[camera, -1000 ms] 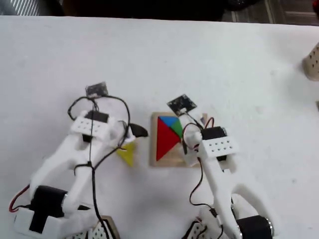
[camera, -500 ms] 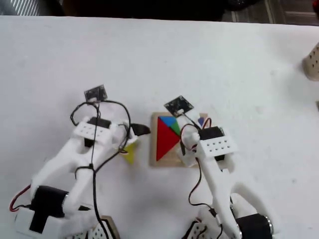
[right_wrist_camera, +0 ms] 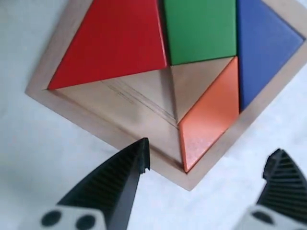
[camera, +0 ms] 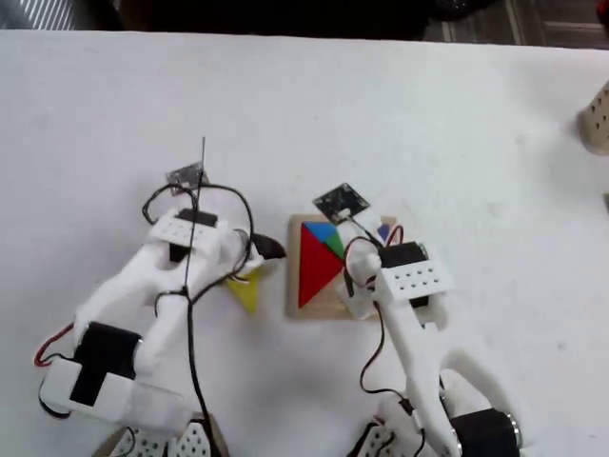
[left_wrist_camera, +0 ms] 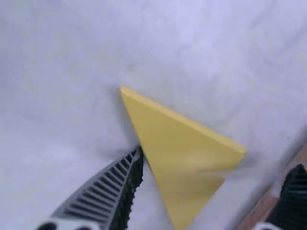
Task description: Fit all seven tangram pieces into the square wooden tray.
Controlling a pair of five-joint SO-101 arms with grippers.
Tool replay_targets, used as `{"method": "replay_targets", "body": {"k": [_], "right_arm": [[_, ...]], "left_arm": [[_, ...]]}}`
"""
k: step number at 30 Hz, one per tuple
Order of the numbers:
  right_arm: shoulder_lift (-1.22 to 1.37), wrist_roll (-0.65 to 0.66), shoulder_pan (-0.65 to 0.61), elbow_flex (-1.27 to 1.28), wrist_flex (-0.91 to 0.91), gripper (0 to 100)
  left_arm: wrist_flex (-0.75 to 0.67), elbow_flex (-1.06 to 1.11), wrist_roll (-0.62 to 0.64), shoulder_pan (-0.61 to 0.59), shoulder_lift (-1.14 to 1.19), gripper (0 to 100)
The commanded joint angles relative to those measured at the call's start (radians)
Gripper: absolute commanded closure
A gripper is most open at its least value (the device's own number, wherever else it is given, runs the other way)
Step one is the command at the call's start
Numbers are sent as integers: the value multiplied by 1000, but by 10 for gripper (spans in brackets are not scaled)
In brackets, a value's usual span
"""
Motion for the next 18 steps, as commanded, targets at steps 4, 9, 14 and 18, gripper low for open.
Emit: {"method": "replay_targets", "body": {"k": [4,9,14,18], "right_arm": [[-8,11,-10,-11,-8,630],[-8,9,-10,-11,-8,630],[-8,12,-12,-11,-8,630],[-8,12,-12,-11,-8,630]], "left_arm": [[-48,17,-43,-90,-25,775],[-68,17,-91,-84,-25,969],[-64,17,-104,-84,-27,913],[-60,18,-109,-84,-31,840]]}}
